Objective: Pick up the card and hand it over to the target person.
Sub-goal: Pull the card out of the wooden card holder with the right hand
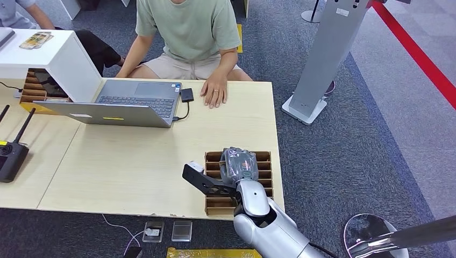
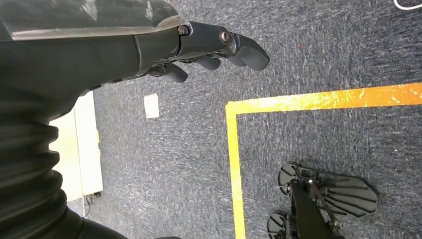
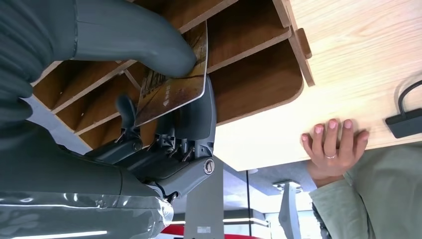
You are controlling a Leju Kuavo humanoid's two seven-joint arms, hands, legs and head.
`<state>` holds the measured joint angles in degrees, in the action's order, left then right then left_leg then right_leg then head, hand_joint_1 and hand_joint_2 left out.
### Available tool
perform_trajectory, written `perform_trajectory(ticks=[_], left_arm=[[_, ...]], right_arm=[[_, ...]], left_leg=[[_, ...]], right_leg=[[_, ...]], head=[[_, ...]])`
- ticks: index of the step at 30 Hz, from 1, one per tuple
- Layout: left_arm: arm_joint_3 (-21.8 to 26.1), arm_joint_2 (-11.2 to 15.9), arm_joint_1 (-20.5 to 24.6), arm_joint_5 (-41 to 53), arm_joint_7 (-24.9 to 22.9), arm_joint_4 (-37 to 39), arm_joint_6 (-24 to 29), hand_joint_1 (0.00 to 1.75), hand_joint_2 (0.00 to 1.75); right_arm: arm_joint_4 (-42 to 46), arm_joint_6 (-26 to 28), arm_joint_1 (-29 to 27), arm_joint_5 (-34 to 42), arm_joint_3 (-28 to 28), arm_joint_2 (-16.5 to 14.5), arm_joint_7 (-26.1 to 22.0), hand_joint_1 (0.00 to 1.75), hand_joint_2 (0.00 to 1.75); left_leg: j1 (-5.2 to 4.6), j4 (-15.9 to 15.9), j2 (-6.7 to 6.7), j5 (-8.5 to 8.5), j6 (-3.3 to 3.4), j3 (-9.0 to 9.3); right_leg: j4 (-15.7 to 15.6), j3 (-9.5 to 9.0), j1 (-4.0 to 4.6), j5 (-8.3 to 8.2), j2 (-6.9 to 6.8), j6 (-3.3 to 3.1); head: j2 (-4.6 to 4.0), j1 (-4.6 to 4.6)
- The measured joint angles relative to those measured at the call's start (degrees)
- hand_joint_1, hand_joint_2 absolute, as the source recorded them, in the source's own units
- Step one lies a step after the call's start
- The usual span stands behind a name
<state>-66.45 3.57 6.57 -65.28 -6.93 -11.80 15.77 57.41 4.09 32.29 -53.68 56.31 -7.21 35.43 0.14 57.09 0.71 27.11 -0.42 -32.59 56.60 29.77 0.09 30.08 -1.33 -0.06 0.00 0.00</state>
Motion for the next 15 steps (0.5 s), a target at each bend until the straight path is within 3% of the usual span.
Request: perform_trajectory(ticks=[15], left_arm=[[3.48,0.33,-0.21,-3.25,1.44,-0.01,1.87,0.00,1.75]], right_arm=[[0.88,1.78,-0.53,-0.61,-1.09,0.46,-1.61,1.43,1.75]], left_leg=[[0.01,0.00,0.00,-0.02,0.00,0.00]], right_leg=[[-0.01,0.01,0.01,-0.02,-0.01,0.01]], head=[[0.00,0.00]])
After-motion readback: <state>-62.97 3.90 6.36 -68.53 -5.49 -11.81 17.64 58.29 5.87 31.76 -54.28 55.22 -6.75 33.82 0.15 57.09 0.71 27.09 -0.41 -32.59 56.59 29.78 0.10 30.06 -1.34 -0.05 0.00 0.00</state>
